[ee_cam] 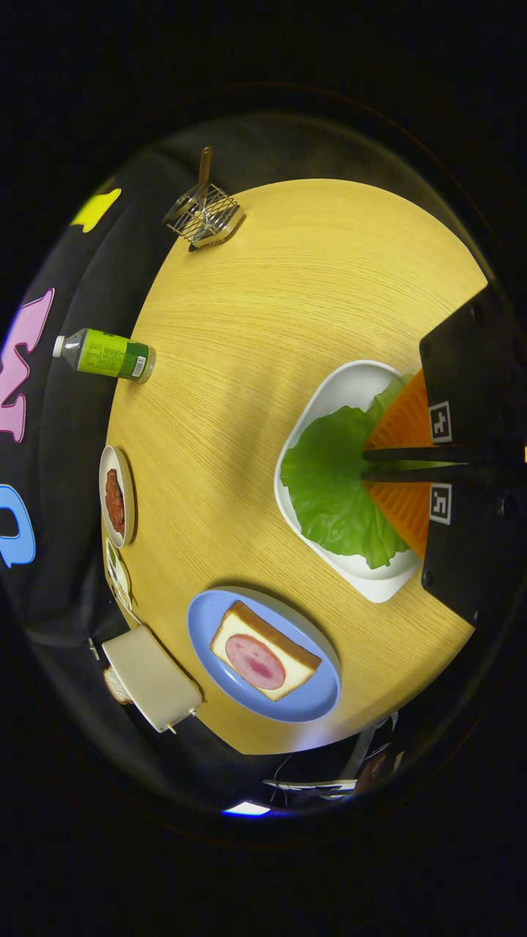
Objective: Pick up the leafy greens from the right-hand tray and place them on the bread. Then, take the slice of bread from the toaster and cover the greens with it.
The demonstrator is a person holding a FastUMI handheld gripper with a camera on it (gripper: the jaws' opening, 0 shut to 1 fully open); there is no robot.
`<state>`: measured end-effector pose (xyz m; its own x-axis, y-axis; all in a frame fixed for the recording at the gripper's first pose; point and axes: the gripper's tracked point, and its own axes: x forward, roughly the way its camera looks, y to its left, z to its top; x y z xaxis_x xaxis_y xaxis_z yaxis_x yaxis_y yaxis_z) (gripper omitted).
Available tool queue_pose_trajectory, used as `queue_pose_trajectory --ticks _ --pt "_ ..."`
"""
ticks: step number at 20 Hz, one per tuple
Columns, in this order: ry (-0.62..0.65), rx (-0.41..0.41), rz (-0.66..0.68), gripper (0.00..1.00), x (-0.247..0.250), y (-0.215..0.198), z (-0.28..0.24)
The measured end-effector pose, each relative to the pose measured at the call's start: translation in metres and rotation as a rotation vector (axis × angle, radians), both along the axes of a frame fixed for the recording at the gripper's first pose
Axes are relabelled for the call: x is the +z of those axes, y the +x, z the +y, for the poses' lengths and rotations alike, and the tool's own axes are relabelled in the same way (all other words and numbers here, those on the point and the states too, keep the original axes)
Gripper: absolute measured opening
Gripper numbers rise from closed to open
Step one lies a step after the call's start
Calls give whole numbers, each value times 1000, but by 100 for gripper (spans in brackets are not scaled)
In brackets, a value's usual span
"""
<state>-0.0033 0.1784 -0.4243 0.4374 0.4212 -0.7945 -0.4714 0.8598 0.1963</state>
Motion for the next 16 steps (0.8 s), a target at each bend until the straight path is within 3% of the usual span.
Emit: queue_pose_trajectory --ticks 3,8,16 --pt "51 -59 -31 5 25 8 -4" --pt "86 -81 -90 5 68 10 -10" --pt "170 -24 -171 5 149 2 23"
